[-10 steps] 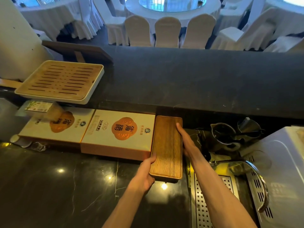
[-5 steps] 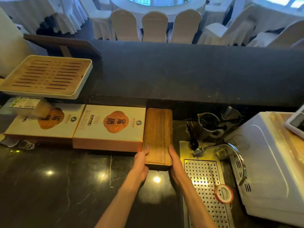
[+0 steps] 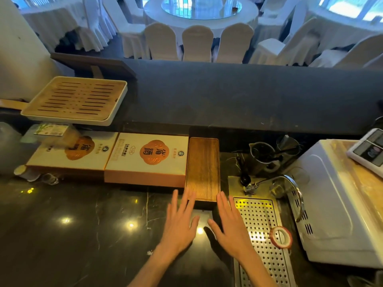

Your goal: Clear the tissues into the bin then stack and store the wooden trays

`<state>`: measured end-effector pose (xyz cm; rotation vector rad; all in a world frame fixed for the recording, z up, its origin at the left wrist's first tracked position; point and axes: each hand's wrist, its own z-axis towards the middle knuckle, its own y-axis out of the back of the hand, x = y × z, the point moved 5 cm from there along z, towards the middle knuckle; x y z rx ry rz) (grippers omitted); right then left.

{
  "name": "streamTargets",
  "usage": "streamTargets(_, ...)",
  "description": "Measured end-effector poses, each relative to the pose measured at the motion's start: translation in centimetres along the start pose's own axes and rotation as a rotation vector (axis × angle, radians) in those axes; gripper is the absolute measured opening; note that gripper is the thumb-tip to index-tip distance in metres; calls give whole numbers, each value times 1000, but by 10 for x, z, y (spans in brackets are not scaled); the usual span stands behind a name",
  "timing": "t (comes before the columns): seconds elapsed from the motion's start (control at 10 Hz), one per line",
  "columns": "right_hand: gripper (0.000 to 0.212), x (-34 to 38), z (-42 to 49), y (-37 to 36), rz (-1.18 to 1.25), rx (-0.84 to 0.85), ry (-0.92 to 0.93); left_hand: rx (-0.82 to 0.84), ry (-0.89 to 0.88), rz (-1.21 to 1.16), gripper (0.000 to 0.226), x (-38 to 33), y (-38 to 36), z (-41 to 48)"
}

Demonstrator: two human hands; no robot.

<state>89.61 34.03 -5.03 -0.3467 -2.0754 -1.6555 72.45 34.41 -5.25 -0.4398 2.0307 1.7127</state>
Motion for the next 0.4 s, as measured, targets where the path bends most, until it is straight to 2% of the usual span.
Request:
streamTargets(0.1, 79, 4, -1, 5, -99, -8, -4, 82, -9, 213, 79, 0, -5, 2)
streamTargets(0.2, 79, 9, 6, 16, -218, 41, -32, 130, 29, 262, 74, -6, 8, 11)
streamTargets(0.3, 76, 21, -10, 33, -242, -2, -44, 67, 44, 244, 70, -17, 30, -9)
streamTargets(0.4, 77, 33, -34, 48, -294, -122, 15, -12, 22, 306, 72, -23, 54, -38)
